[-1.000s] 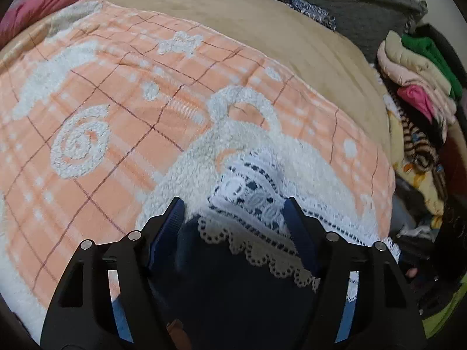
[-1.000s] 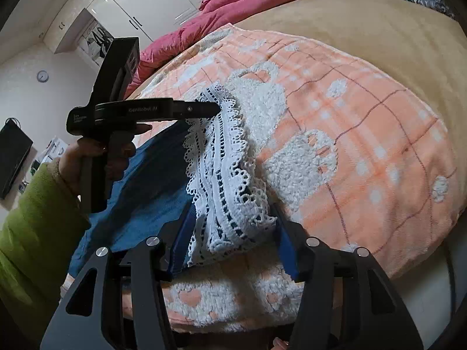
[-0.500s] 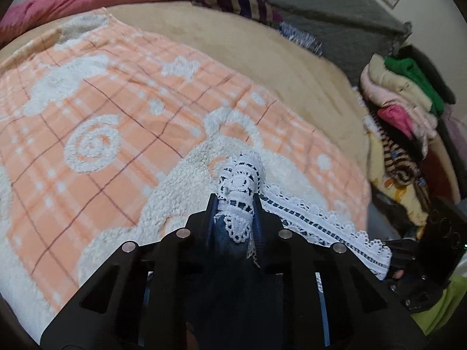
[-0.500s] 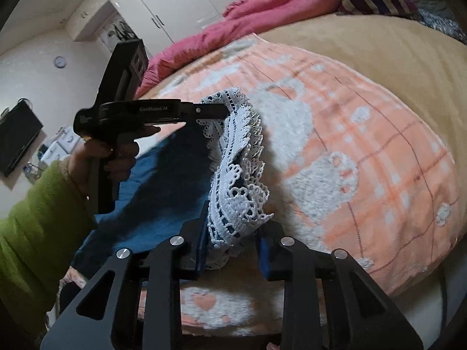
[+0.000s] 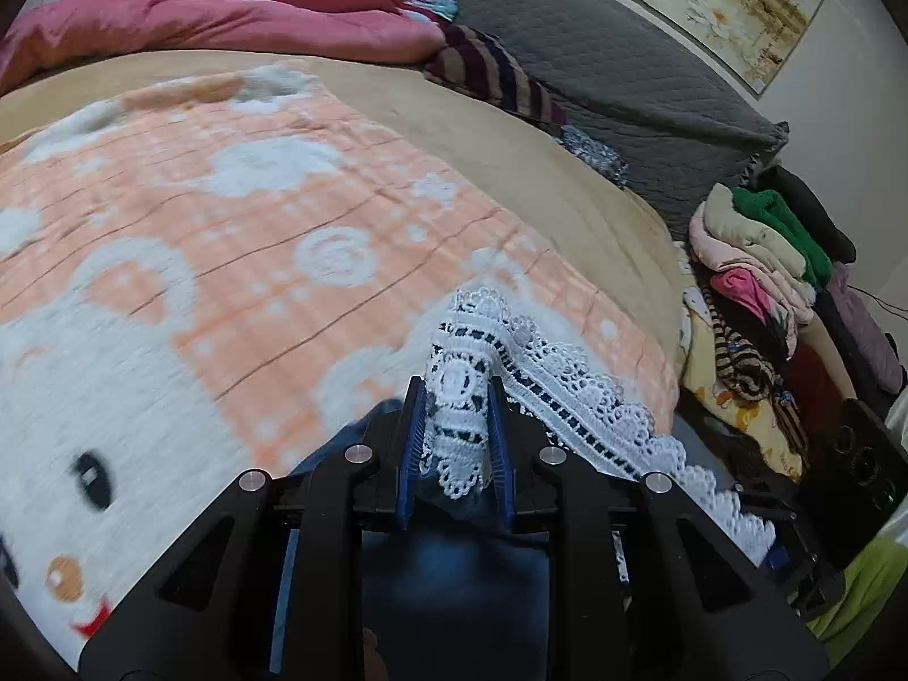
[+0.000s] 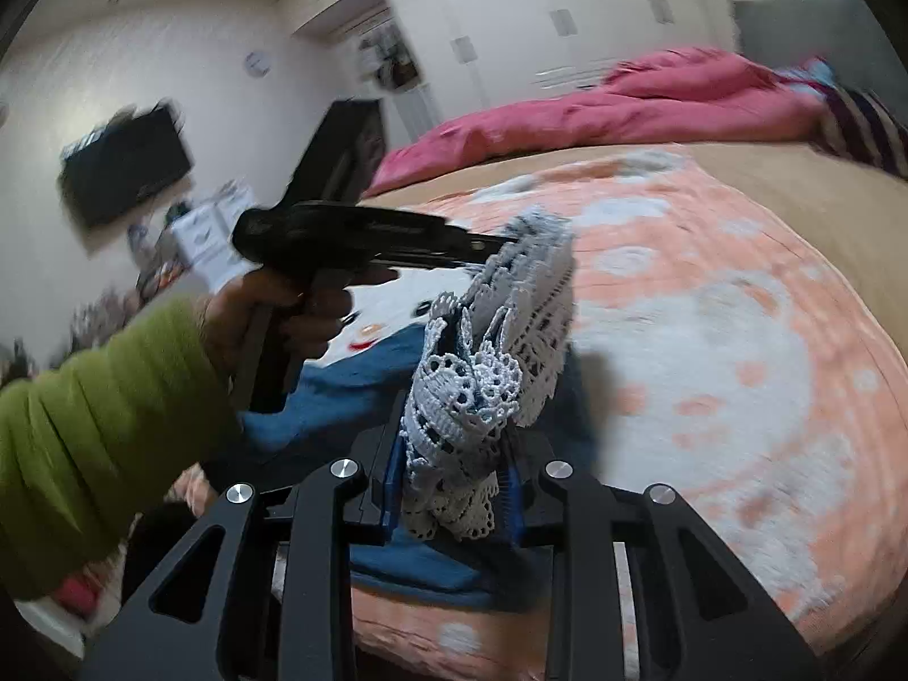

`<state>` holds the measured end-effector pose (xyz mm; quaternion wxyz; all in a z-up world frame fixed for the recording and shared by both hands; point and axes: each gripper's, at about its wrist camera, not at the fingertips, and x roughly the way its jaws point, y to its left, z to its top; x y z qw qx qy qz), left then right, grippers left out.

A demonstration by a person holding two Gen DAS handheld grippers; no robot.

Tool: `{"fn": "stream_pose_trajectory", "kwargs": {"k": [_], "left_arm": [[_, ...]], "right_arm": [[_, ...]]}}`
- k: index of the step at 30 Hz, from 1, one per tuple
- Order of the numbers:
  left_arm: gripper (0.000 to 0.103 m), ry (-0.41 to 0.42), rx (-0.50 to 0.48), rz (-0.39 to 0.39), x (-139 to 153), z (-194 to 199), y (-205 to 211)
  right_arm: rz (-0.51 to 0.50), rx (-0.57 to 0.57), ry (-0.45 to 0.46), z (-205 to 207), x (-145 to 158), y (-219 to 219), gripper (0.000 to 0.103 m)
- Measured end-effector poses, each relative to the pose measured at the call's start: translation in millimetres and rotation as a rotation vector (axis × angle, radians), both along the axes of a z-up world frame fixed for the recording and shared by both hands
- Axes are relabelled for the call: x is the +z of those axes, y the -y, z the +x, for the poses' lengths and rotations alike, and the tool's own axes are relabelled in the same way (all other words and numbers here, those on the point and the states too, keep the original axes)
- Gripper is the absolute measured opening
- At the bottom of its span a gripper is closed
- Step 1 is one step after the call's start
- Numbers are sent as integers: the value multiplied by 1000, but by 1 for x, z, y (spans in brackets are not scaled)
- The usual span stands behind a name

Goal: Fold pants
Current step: 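Lift the lace hem with both grippers and fold the leg over the pants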

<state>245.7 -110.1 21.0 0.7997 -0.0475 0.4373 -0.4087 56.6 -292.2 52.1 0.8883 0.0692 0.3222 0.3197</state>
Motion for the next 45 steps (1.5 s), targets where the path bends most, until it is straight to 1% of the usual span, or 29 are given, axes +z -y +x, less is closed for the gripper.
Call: {"fn": "stream_pose_trajectory", "kwargs": {"k": [2,4,6,7,8,9,11,13,14,17,18,19,20,22,24,26,27,28,31,33,34,36,37,40,41,42,43,44,45], "left_arm": [[14,-7,16,-8,-2,-3,-18],[14,-27,47,7,-9,-4,-32],[14,-72,85,27,-16,-3,-41],[16,-111,110,48,-22,-4,-45],[17,-123,136,66,-25,-7,-50],[22,-134,160,58,-27,-10,-55],[27,-155,204,-17,-27,-17,-71],[49,-161,248,-81,-27,-25,-85],[52,-173,272,-133,-28,-31,-93],[61,-205,274,-307,-34,-43,-107],[64,-210,276,-311,-35,-44,-107],[68,-209,274,-290,-35,-44,-104],[68,-206,277,-262,-35,-42,-100],[68,-211,294,-228,-37,-40,-97],[68,-215,307,-218,-43,-35,-95],[47,-247,336,-177,-51,-31,-92],[24,-255,343,-162,-55,-26,-90],[15,-259,351,-144,-59,-25,-90],[11,-271,358,-144,-62,-26,-93],[11,-229,359,-154,-49,-31,-102],[11,-192,370,-159,-40,-35,-108],[12,-152,392,-120,-35,-39,-118],[13,-147,402,-105,-36,-38,-119],[15,-217,417,-92,-56,-32,-122],[16,-230,431,-64,-64,-30,-122],[18,-236,434,-57,-68,-29,-122],[18,-242,435,-65,-68,-28,-122],[19,-244,435,-76,-67,-29,-124],[23,-237,435,-76,-65,-29,-125]], "right_arm": [[-29,50,9,-2,1,-21,26],[-78,82,11,-3,-1,-41,26],[-125,101,-6,-2,-7,-58,26],[-171,108,-26,0,-13,-67,26],[-197,119,-43,0,-19,-74,26],[-215,132,-57,0,-24,-80,26],[-266,156,-63,-1,-31,-92,26],[-321,186,-44,-7,-36,-102,26],[-347,194,-32,-8,-38,-106,26],[-374,225,-13,-10,-43,-114,26],[-375,240,-7,-12,-45,-117,26],[-382,260,4,-14,-46,-121,26],[-391,276,19,-16,-46,-124,26],[-423,297,42,-17,-51,-132,26],[-436,302,37,-15,-53,-136,26],[-436,301,40,-15,-53,-135,26],[-432,300,40,-13,-53,-134,26],[-430,298,40,-12,-52,-133,26],[-430,282,22,-17,-52,-131,26],[-394,278,40,-18,-45,-128,26],[-372,289,71,-27,-40,-128,26],[-356,326,101,-31,-36,-134,26],[-382,340,103,-33,-39,-140,26],[-461,365,59,-33,-56,-154,27],[-474,376,53,-35,-58,-159,29],[-483,387,63,-37,-58,-161,31],[-481,397,67,-39,-56,-163,32],[-467,410,61,-39,-54,-163,37],[-442,421,48,-39,-52,-159,39]]}}
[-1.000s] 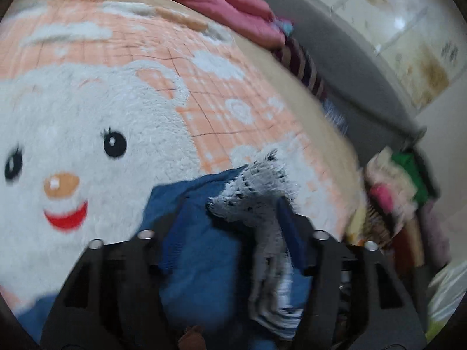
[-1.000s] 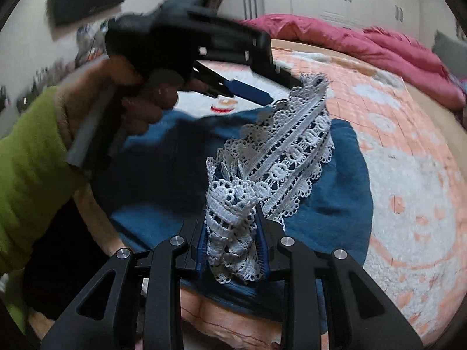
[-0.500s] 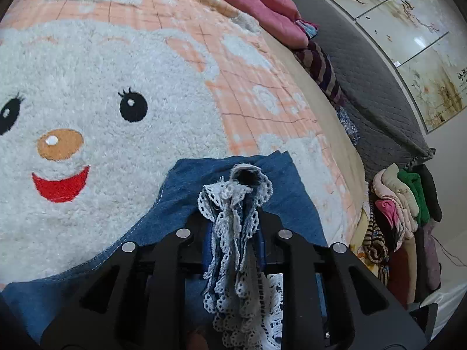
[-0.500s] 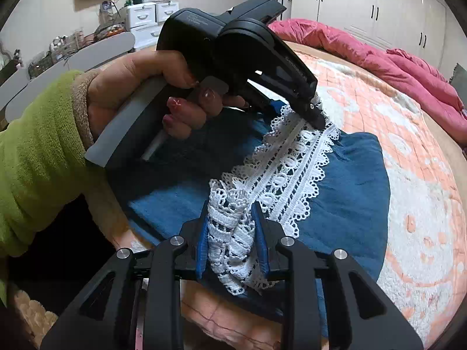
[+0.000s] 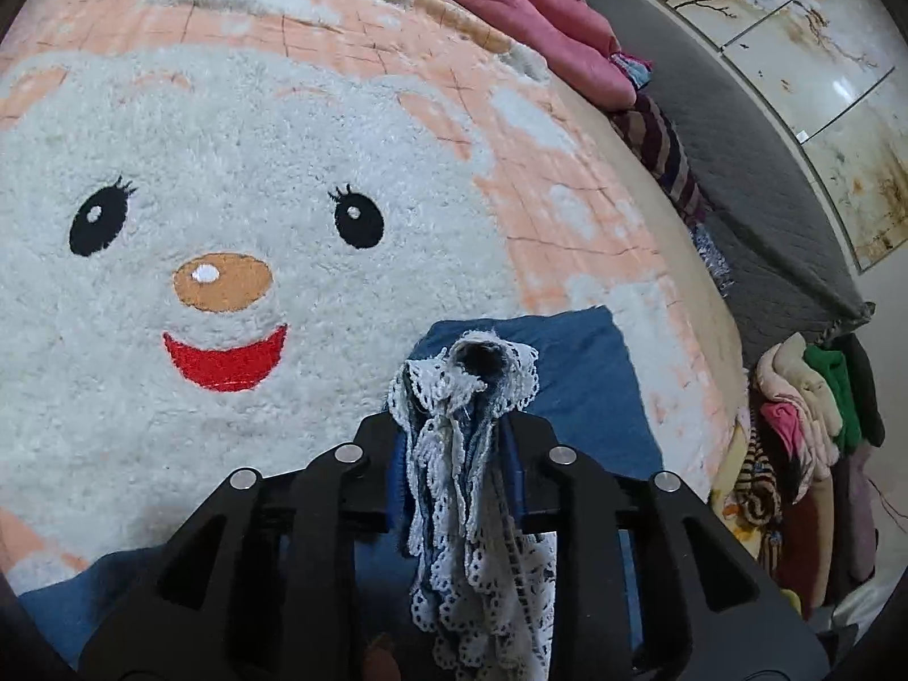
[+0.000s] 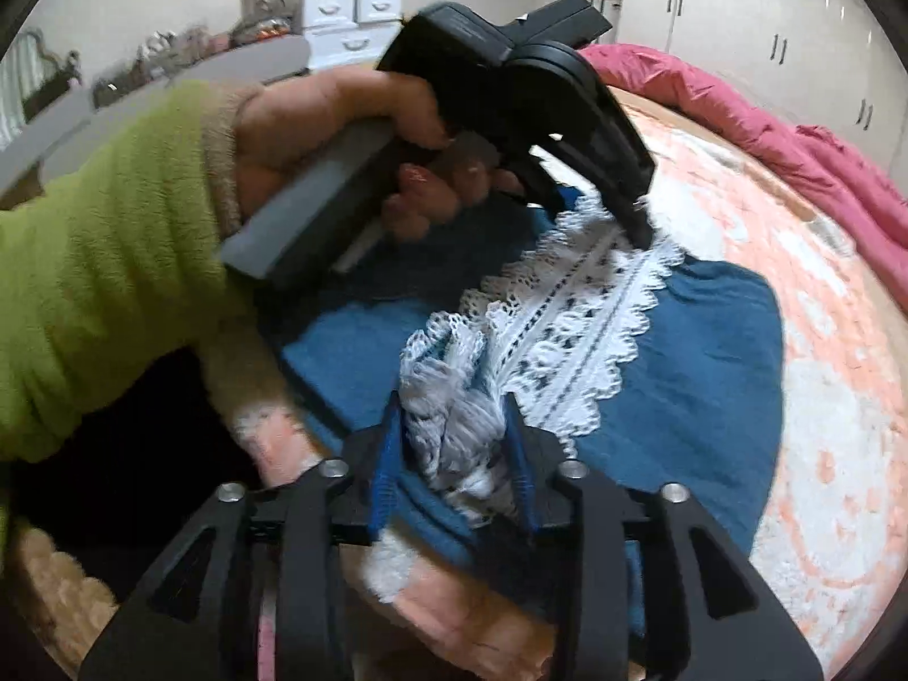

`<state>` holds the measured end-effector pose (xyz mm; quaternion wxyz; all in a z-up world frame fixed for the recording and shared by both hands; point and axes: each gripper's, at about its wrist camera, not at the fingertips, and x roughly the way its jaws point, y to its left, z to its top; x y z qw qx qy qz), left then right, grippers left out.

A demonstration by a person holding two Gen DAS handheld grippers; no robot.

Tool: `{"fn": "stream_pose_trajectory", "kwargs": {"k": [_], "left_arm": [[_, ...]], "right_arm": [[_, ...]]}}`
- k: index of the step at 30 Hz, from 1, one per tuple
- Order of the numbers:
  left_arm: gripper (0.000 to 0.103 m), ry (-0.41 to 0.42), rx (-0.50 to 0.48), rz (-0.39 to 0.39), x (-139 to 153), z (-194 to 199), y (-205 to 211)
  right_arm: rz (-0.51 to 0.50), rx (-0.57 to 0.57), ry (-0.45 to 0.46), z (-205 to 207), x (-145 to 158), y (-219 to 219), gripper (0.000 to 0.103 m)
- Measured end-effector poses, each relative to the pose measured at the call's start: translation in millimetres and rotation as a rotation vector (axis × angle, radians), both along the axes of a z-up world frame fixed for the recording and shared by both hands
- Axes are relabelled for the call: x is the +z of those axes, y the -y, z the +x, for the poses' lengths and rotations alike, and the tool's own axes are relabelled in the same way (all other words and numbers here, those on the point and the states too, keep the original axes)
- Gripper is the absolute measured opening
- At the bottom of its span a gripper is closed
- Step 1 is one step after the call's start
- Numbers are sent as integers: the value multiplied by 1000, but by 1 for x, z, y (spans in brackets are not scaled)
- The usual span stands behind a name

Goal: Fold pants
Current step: 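Lift the lace hem with both grippers and fold the leg over the pants, then lay the lace hem onto the pants and open both grippers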

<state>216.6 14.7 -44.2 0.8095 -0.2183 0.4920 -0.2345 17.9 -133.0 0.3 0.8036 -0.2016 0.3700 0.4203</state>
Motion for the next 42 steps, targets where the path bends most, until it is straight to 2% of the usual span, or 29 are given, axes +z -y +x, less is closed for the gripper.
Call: {"fn": "stream_pose_trajectory", "kwargs": {"k": [3,5,6,8,13,19,23,26,29,35,37,38,41,42], "left_arm": [[30,16,9,7,5,-2,-3],[44,44,31,43,14,-7,-9],[47,62,40,69,18,-7,-9],[47,113,51,121,31,-14,-14],[47,200,67,218,55,-36,-12],[47,291,-31,275,70,-75,31],[47,266,-99,410,40,-103,62],[47,217,-110,463,18,-117,67],[48,209,-90,463,10,-131,60],[48,213,-57,437,5,-156,51],[48,219,-53,437,6,-162,50],[48,219,-46,427,8,-165,49],[50,213,-21,383,15,-173,40],[51,208,-10,374,17,-175,38]], "right_arm": [[68,1,-30,-1,9,13,46],[144,-26,-37,4,21,31,49],[194,-56,-43,7,26,45,51],[244,-121,-56,16,31,65,52],[254,-303,-91,43,24,99,52],[322,-393,-150,59,21,128,52],[248,-356,-184,58,8,115,52],[129,-344,-202,53,-7,113,51],[73,-333,-185,52,-18,113,50],[65,-319,-183,49,-23,117,51],[104,-318,-201,51,-19,122,52],[170,-332,-210,51,-10,130,52],[318,-381,-201,58,11,150,64],[344,-396,-196,61,16,154,64]]}}
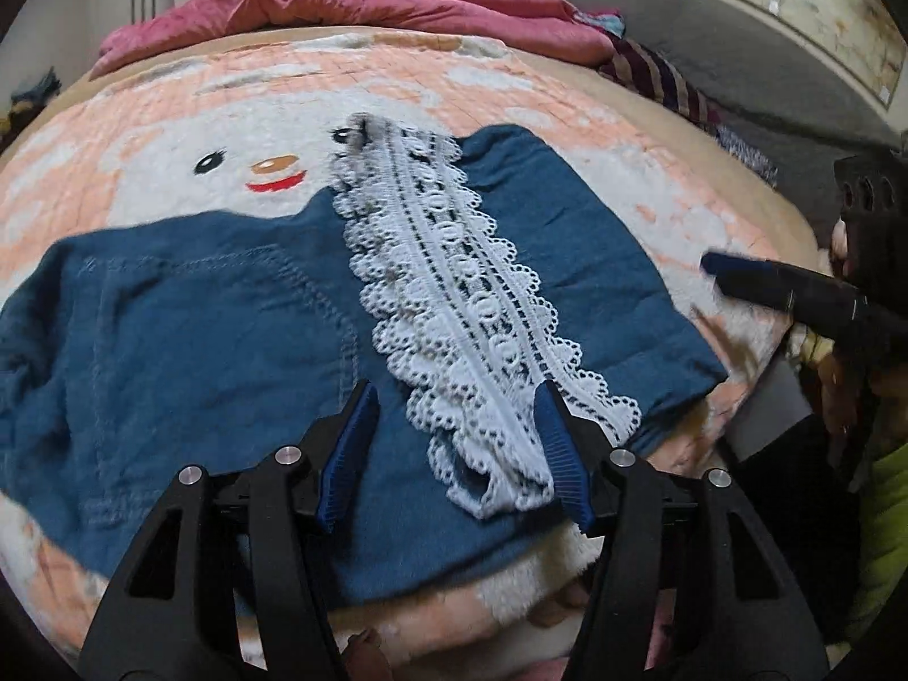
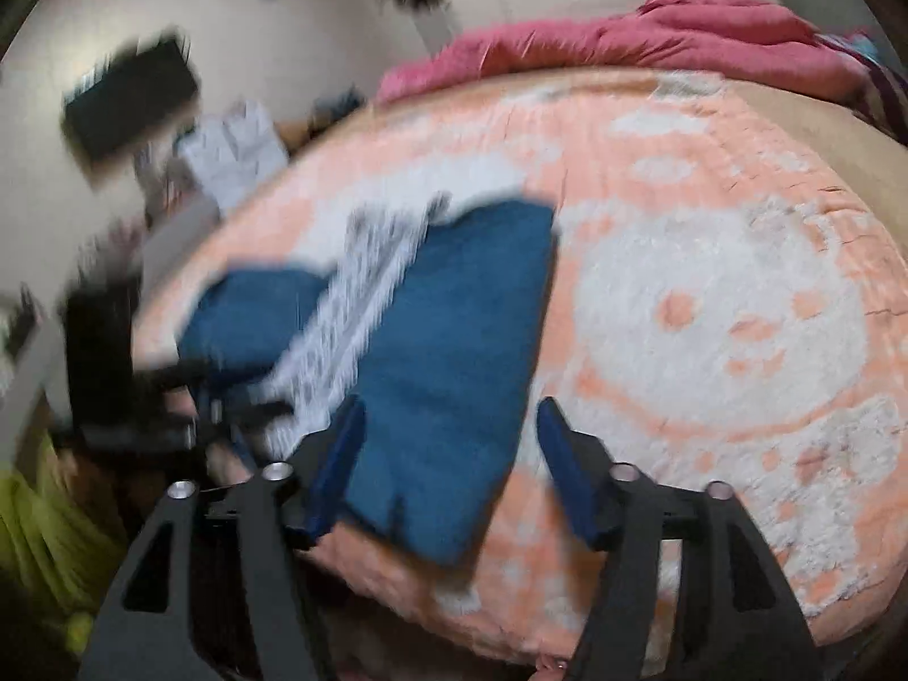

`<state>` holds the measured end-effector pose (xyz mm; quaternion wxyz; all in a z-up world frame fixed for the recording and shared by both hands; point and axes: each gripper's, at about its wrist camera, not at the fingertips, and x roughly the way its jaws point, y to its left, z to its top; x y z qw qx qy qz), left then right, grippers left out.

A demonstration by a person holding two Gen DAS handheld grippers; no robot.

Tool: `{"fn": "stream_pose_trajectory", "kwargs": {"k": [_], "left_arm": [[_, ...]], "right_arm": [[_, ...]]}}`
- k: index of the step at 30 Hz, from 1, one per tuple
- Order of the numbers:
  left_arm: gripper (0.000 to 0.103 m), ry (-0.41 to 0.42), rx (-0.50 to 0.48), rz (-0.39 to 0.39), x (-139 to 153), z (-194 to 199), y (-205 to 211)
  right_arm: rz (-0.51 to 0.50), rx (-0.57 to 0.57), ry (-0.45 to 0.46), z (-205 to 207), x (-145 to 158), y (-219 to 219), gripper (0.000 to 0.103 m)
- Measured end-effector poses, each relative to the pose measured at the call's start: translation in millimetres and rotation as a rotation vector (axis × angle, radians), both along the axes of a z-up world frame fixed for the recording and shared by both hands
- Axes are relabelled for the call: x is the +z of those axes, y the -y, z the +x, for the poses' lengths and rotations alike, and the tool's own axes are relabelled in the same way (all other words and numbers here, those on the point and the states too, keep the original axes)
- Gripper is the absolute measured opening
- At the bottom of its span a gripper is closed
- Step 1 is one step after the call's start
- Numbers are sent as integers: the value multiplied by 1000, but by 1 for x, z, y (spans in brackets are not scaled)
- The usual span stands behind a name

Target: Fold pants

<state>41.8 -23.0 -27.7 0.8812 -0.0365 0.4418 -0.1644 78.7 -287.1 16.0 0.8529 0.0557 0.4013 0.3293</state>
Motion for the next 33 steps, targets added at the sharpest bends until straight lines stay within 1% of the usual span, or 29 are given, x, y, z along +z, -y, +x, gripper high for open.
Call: {"fn": "stream_pose_trajectory", "kwargs": {"k": [1,3,5,6,7,9,11,13,15,18,21,23,25,30,31,33], "left_arm": [[51,-3,4,-8,0,-1,-2],[51,-3,6,-5,0,-3,0],[51,-3,-22,-11,0,-5,7],[41,-1,-33,-12,0,-7,9],[35,-1,-40,-3,0,-9,13],[31,3,-43,13,-1,-11,16],[26,-2,-47,12,-1,-14,17],[17,-15,-61,-1,-2,-16,18],[17,-16,-65,10,-4,-20,22],[17,-11,-68,11,-5,-22,22],[17,-15,-68,-9,-7,-20,19],[17,-11,-66,-11,-7,-20,17],[17,-7,-63,-12,-7,-20,17],[17,-2,-57,-7,-7,-21,19],[17,-2,-57,-8,-7,-23,20],[17,0,-57,-5,-6,-24,22]], "right_arm": [[13,-19,7,6,5,2,64],[-10,-28,20,19,12,-6,64],[-63,11,46,29,18,-29,64],[-76,27,52,31,19,-37,64],[-90,56,52,36,21,-53,64],[-114,113,45,46,23,-83,61],[-154,156,53,52,22,-109,53],[-212,190,54,63,18,-136,49],[-283,173,46,79,9,-155,45],[-315,148,29,97,-1,-168,42],[-343,126,-29,115,-16,-179,42],[-349,116,-56,124,-26,-187,42],[-355,113,-63,129,-30,-191,42],[-347,106,-81,135,-34,-194,43],[-341,110,-78,134,-33,-193,44],[-296,112,-82,133,-28,-187,45]]}}
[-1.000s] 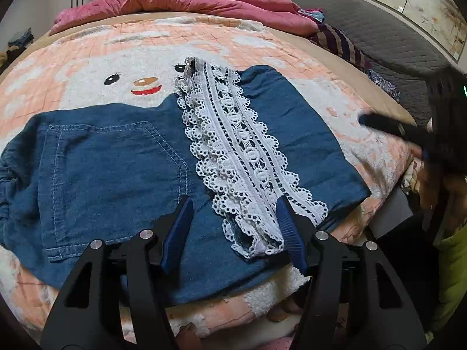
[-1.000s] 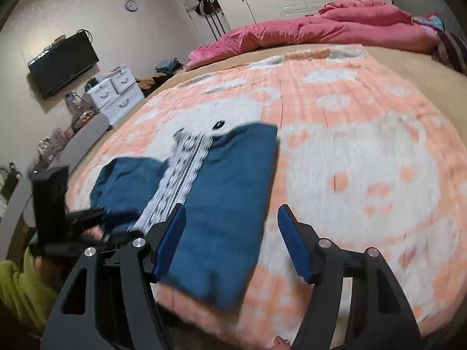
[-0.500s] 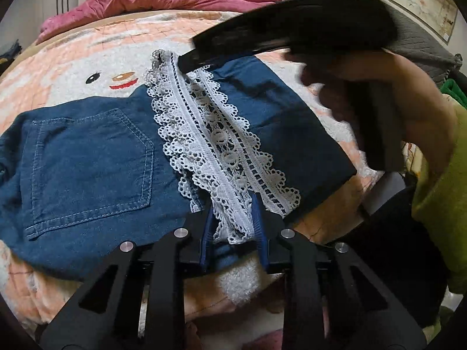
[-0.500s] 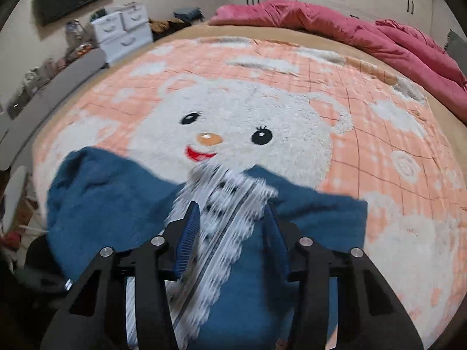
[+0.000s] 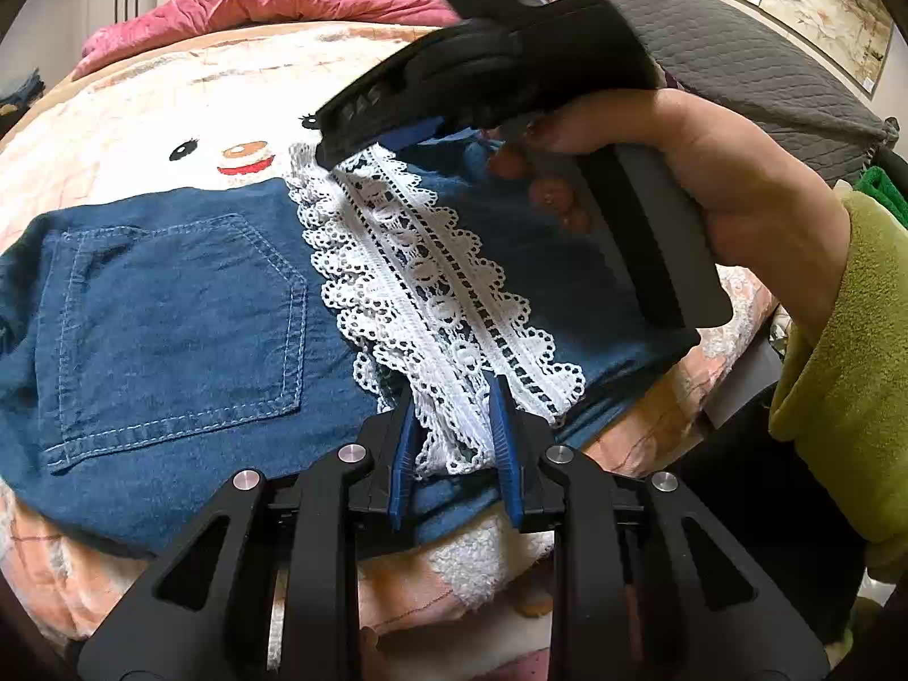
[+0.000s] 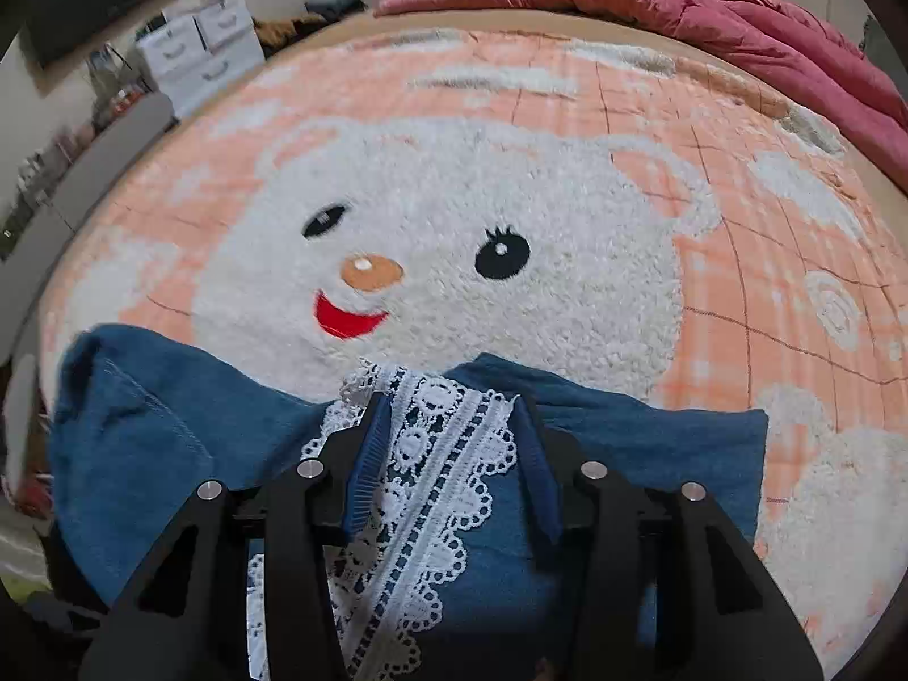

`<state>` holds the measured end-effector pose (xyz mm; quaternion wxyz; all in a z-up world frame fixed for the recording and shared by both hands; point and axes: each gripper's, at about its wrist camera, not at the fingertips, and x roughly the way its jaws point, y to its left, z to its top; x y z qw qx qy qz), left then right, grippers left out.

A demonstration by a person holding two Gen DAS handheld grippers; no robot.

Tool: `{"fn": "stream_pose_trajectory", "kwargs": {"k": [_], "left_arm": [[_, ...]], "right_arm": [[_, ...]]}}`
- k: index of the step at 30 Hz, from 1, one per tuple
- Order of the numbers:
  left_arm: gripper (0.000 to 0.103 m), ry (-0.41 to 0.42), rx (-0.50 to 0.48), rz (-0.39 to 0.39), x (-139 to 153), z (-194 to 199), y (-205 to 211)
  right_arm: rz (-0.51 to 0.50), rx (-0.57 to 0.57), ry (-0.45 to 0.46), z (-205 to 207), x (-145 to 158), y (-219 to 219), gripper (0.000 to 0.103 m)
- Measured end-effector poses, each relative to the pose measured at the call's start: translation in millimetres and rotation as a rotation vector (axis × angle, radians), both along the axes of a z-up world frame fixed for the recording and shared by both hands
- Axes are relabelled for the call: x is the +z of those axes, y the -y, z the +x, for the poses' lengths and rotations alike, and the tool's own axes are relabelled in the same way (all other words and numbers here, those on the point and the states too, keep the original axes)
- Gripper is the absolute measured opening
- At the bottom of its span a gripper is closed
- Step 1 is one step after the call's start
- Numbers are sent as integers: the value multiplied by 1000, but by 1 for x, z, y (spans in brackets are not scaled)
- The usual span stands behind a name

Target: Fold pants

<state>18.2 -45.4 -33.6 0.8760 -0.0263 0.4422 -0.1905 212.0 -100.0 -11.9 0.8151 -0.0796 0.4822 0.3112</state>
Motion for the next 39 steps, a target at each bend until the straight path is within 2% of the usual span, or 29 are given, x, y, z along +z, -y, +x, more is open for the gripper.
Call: {"fn": "stream_pose_trajectory", "kwargs": {"k": [2,4,6,11,13,15,17,19,27,39], "left_arm": [[19,5,3,5,2,-1,0],[25,21,19,18,6,0,-1],[28,36,33,21,9,-2,-6],[34,51,97,28,19,-7,-19],[41,63,133,35,28,-10,-29],[49,79,167,44,35,-12,-40],[52,91,206,56,42,-17,-52],[62,92,254,66,47,-21,-67],[80,87,384,69,54,-32,-117],[86,1,532,-9,31,-35,-177]], "right_arm": [[42,-9,-12,0,6,8,45],[82,-15,-2,-3,17,18,46],[102,-17,18,-7,27,25,52],[145,-8,60,-20,47,39,59],[155,1,79,-26,53,42,64],[164,14,104,-34,61,43,75],[169,20,126,-40,67,42,76],[175,32,137,-44,72,39,79],[189,81,157,-56,81,9,91],[137,263,120,-78,62,-73,94]]}}
